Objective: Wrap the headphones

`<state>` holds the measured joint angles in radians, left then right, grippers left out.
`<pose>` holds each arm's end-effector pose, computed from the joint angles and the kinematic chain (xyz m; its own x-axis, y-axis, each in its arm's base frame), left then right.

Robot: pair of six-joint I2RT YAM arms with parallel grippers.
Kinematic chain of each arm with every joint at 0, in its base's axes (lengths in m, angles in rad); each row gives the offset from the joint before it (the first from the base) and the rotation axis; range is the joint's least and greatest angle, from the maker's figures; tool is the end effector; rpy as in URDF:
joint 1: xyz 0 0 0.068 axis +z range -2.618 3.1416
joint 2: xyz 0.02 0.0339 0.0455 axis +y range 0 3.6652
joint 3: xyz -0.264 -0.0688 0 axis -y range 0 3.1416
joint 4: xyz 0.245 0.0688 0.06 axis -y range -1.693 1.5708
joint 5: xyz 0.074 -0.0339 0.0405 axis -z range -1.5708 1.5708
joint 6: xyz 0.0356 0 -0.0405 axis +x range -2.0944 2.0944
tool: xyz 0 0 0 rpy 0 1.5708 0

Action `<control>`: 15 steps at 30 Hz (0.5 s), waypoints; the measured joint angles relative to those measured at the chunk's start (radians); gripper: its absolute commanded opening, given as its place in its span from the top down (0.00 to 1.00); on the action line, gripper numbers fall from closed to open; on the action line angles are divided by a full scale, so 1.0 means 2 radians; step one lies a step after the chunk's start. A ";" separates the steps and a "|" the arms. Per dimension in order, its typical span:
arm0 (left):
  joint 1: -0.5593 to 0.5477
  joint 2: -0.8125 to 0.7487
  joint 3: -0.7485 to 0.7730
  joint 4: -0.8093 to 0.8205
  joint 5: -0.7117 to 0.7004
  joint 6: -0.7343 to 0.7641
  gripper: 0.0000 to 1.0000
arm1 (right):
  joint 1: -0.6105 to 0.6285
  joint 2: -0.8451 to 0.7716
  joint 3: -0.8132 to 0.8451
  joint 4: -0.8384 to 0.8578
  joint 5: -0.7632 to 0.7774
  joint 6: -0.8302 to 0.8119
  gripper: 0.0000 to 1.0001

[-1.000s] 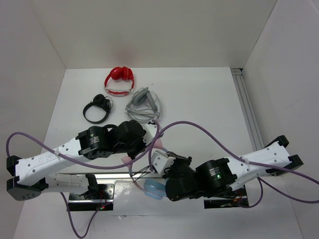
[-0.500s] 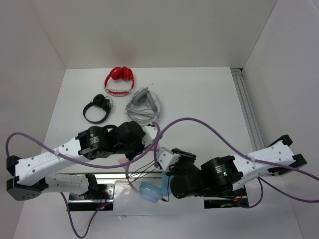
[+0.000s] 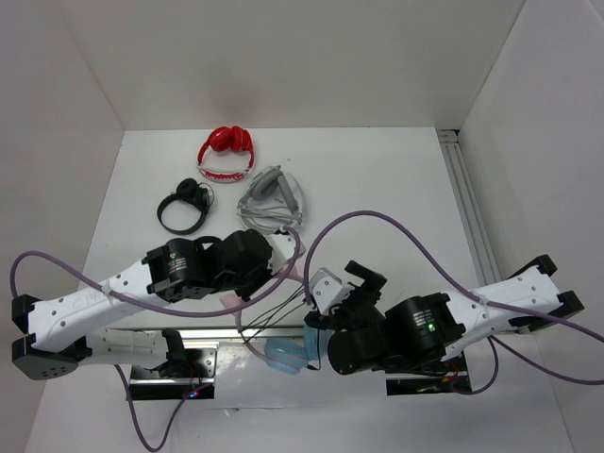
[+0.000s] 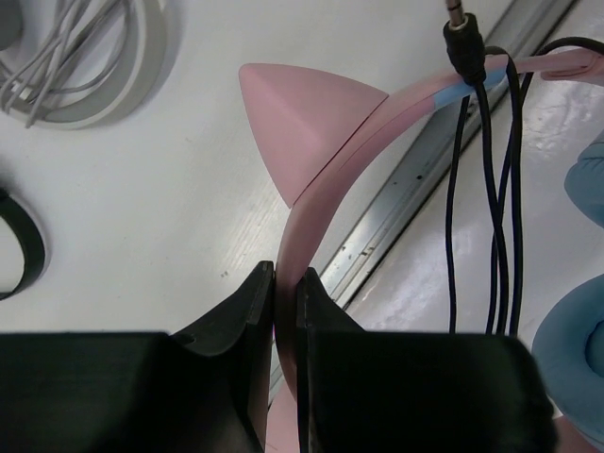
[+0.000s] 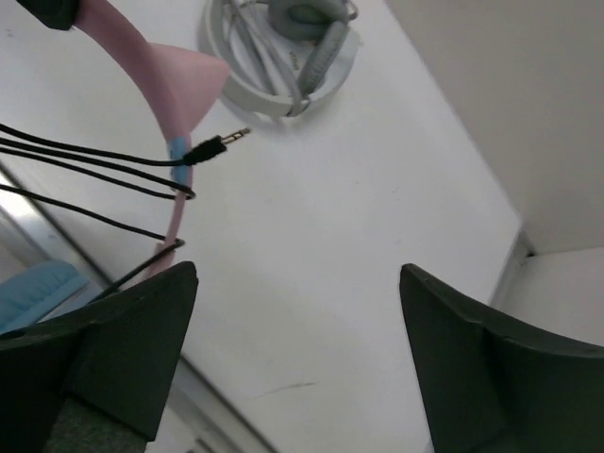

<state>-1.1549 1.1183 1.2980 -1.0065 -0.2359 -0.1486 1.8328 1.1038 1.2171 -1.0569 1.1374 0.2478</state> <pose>0.0918 -0.1873 0.3738 -0.4162 0.5860 -0.6952 0.7724 0.6313 0.0698 -0.0180 0.1919 0.3645 0.0700 -0.6587 -0.7492 -0.5784 0.5851 -0.5684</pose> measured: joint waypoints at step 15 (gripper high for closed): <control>0.000 0.072 0.000 -0.005 -0.080 -0.034 1.00 | 0.000 0.022 0.069 -0.096 0.102 0.174 0.00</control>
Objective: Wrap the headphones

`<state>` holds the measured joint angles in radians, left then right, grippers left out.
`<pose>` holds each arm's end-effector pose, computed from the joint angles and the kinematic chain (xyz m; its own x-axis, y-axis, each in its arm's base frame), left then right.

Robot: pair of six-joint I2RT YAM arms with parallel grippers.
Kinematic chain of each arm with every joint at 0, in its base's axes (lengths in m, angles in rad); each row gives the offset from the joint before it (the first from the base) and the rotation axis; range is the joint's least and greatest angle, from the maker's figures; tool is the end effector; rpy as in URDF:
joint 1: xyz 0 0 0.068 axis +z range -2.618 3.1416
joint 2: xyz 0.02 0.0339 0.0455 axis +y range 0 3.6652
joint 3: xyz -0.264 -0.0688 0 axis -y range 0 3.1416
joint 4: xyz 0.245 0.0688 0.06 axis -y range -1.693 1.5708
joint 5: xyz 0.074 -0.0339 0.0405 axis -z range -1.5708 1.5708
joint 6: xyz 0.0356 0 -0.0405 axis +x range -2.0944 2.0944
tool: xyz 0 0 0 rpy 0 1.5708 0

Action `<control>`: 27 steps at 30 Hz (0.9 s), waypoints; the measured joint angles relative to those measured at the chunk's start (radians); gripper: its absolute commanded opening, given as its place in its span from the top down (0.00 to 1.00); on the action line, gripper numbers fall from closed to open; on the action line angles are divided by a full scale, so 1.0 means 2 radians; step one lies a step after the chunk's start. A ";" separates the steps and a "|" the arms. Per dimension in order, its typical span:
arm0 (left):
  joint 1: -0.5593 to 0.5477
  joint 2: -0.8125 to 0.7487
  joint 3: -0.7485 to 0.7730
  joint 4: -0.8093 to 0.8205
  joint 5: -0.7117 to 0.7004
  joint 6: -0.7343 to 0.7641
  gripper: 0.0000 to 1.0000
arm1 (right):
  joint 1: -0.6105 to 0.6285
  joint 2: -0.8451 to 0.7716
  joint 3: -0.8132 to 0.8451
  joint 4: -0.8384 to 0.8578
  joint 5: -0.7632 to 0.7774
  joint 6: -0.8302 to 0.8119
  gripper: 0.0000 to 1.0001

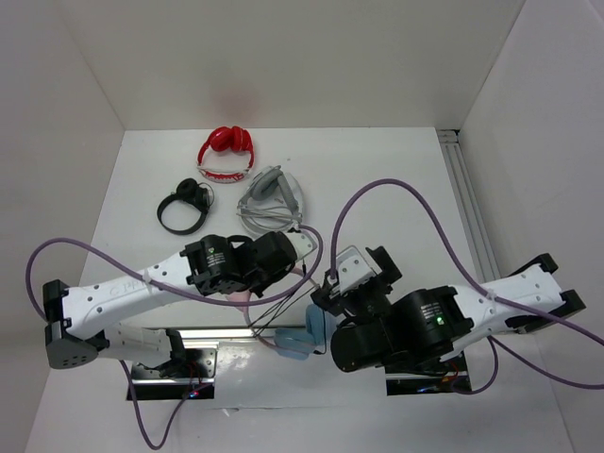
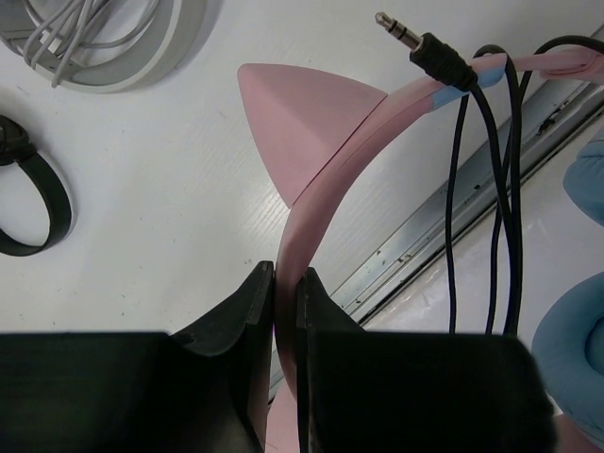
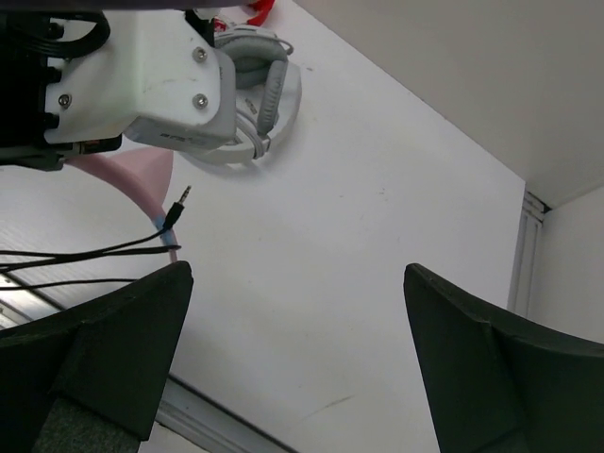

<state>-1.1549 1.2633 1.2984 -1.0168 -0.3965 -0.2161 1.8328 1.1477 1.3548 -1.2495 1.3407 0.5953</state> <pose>0.1104 -0.2160 0.3448 -0.4904 0.6209 -0.6115 0.6675 0.7188 0.1945 -0.0133 0.1833 0.3924 -0.0096 -0.4579 -0.8889 -0.4131 0.8114 -0.4135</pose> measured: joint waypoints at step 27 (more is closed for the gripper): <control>0.292 -0.102 -0.198 0.097 -0.028 -0.223 1.00 | -0.012 -0.098 0.000 0.066 0.012 -0.004 0.00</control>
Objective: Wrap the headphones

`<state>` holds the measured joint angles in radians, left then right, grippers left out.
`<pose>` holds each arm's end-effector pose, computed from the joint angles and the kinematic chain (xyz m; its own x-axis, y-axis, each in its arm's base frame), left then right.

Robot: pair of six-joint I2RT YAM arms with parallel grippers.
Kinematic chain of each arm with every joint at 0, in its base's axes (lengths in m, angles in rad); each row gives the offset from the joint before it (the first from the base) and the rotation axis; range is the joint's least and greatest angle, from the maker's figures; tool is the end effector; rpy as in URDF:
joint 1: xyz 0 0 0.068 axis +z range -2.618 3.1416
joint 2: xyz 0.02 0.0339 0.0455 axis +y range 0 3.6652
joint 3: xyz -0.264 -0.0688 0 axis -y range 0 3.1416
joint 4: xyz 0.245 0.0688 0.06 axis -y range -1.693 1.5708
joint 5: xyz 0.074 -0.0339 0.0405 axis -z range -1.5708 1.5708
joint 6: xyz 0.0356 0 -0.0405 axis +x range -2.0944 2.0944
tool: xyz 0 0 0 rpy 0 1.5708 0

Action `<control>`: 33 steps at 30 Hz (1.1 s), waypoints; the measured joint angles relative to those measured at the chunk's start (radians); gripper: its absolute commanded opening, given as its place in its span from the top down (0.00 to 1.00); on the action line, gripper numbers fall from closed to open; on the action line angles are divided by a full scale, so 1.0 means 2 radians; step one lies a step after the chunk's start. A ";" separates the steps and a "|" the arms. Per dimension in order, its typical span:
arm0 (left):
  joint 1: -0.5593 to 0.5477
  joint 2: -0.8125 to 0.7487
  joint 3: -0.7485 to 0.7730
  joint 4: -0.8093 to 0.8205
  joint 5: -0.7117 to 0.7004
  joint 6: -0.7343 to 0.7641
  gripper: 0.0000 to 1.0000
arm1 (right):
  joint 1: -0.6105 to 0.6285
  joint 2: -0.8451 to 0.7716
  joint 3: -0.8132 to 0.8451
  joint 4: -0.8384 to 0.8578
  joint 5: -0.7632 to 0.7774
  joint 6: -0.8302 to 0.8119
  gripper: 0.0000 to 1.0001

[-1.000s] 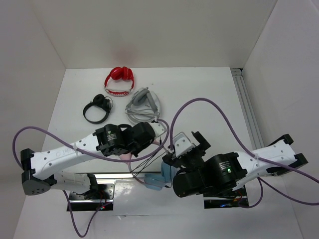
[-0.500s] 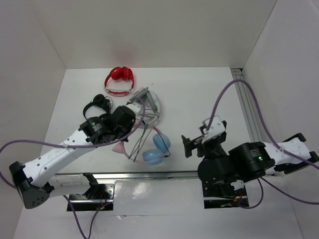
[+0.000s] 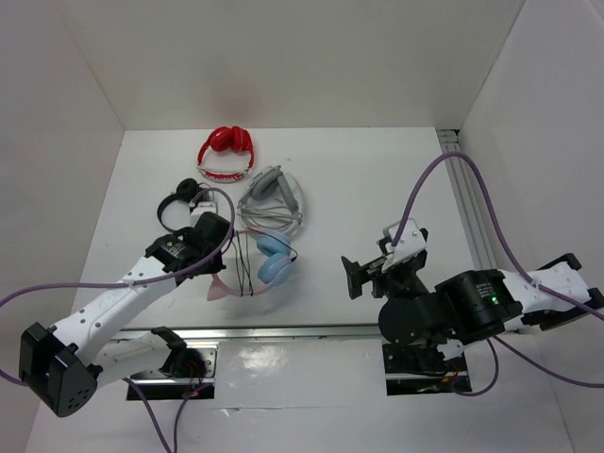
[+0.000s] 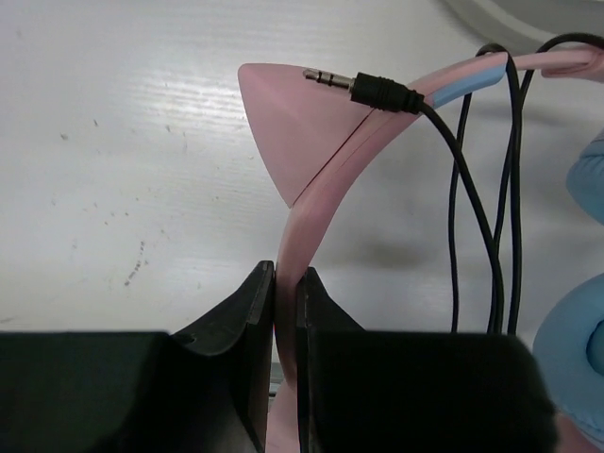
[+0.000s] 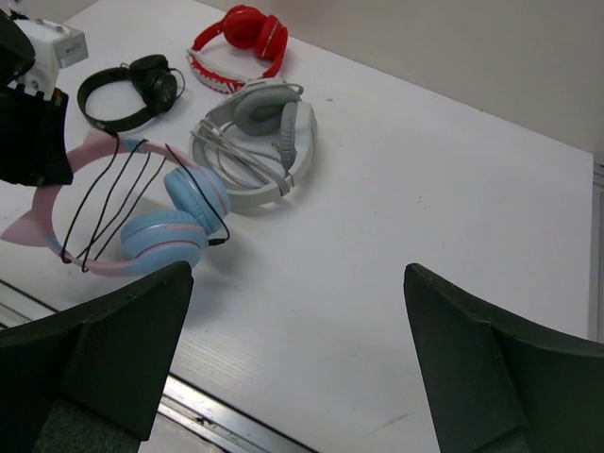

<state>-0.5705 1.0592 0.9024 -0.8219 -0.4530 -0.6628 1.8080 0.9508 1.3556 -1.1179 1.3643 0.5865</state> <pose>0.1778 -0.0956 0.2767 -0.7228 -0.1936 -0.6634 -0.2090 0.9762 -0.0571 0.0034 0.1342 0.4268 -0.0785 -0.1580 -0.9843 -0.3959 0.9111 -0.1147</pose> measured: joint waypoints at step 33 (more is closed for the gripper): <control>0.079 -0.042 -0.174 0.027 -0.051 -0.247 0.98 | 0.000 -0.017 -0.057 0.142 -0.039 -0.121 0.00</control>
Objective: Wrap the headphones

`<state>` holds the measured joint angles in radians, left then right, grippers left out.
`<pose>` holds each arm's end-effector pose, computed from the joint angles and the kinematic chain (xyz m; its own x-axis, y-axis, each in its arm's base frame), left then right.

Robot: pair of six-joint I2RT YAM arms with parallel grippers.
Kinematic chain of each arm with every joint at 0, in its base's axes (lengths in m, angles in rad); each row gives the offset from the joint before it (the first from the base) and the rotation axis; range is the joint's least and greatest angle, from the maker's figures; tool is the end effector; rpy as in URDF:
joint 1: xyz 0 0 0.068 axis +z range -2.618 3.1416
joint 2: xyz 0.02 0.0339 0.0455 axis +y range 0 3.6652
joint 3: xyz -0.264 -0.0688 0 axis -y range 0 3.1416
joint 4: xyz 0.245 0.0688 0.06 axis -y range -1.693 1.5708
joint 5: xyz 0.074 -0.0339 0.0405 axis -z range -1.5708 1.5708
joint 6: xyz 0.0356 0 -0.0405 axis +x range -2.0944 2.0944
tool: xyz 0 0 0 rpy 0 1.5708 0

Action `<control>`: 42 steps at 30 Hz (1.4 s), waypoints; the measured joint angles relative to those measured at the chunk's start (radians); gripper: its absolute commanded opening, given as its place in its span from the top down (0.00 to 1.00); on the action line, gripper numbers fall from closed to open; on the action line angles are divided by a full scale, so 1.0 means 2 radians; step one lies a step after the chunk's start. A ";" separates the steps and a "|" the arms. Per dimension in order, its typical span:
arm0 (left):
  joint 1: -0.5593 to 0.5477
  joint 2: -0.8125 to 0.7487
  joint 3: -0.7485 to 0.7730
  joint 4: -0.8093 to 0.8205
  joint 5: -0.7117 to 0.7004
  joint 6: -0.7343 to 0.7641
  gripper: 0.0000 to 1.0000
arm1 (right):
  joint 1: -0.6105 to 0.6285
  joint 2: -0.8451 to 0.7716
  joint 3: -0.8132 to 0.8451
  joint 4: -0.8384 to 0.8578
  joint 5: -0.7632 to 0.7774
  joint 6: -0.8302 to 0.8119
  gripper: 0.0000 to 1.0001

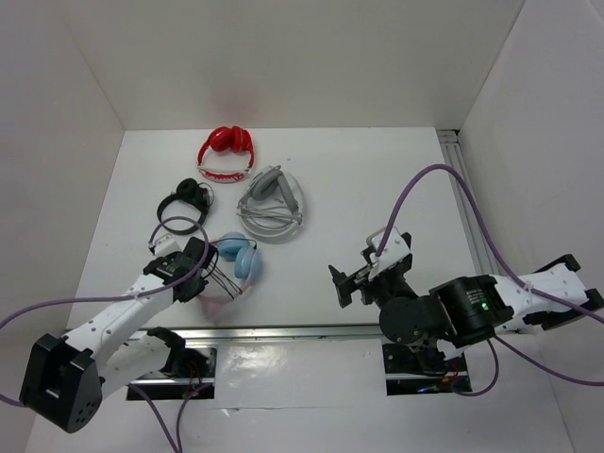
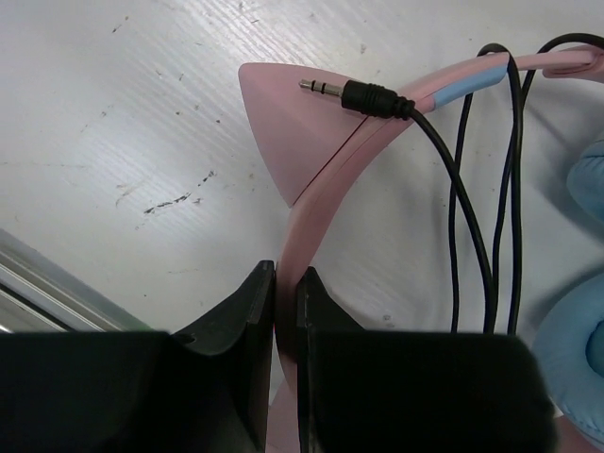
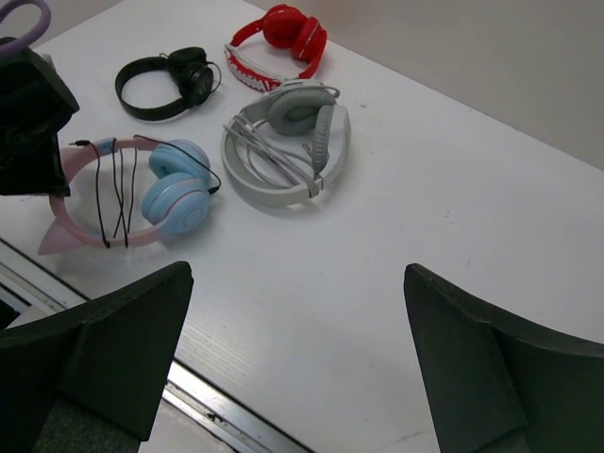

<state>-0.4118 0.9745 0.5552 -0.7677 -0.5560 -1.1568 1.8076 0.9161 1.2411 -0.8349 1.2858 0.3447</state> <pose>0.1532 -0.0464 0.1903 -0.4873 -0.6357 -0.5987 -0.7140 0.6847 -0.1459 -0.0009 0.1495 0.4170 -0.0510 -0.1937 -0.9797 -0.4809 0.8646 -0.1459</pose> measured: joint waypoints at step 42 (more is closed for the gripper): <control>0.007 -0.232 0.366 -0.134 0.116 0.289 0.00 | 0.000 -0.086 0.058 -0.112 -0.083 0.170 0.00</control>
<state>-0.3981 0.5114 1.2869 -1.0355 -0.3241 -0.5797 1.8076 0.7448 1.3563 -1.0592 1.1198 0.6838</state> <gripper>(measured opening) 0.998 0.999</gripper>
